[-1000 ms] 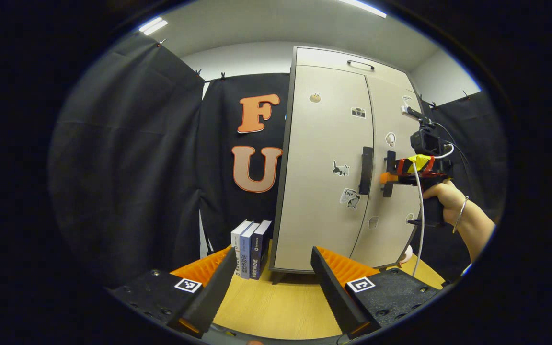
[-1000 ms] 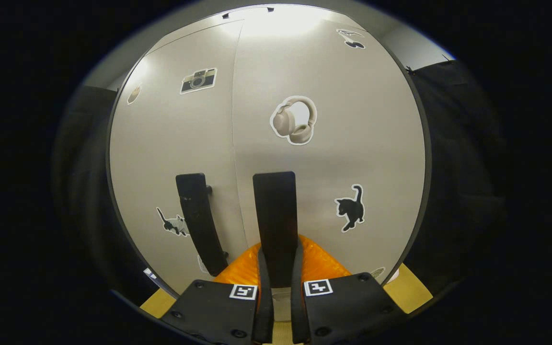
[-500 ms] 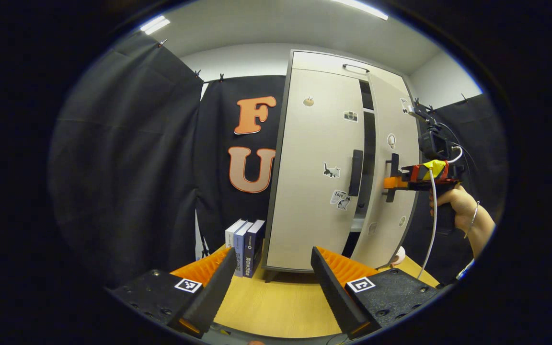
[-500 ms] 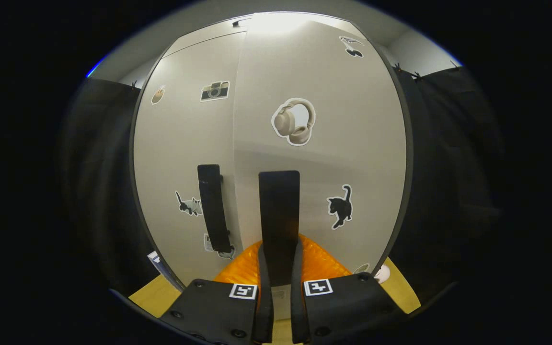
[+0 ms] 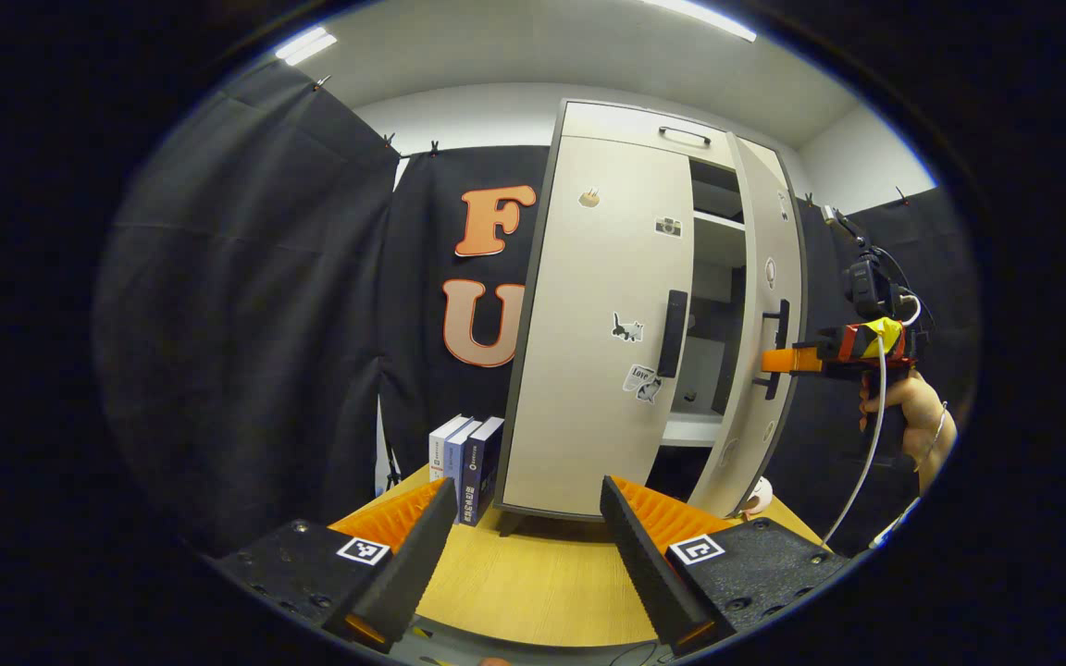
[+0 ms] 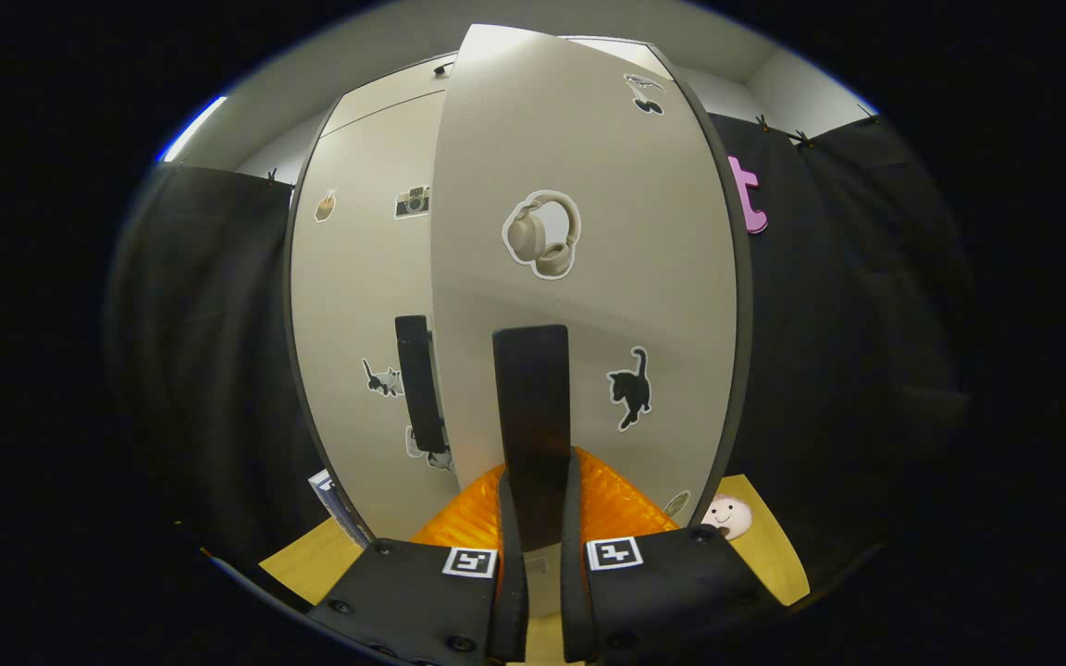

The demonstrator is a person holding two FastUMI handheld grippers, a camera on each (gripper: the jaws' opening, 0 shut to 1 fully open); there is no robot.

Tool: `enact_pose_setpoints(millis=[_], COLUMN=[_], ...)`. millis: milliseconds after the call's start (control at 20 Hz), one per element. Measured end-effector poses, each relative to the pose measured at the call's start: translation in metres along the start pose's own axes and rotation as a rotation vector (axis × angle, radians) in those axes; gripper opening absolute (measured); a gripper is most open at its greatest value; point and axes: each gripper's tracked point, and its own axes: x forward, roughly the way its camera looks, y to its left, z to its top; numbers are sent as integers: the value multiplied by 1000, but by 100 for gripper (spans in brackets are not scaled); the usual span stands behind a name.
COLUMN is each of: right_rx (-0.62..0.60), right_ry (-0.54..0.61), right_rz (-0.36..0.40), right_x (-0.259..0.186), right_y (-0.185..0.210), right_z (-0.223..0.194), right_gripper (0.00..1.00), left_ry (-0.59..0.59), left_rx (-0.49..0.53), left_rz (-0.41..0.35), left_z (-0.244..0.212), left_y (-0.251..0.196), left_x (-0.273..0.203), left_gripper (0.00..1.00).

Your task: Open the right door of the double-door shoe cabinet with the right hand, and open the left door with the left hand.

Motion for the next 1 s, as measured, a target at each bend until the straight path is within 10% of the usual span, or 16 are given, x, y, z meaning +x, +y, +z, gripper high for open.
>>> enact_pose_setpoints(millis=[1000], right_rx=[14], right_ry=[-23], right_rz=[-5], right_x=[-43], right_y=[-47], right_z=[3], right_gripper=[21], left_ry=[-7], left_rx=[8], left_rz=[-33], left_z=[-8], left_y=[-101], left_x=[-40], left_gripper=[95])
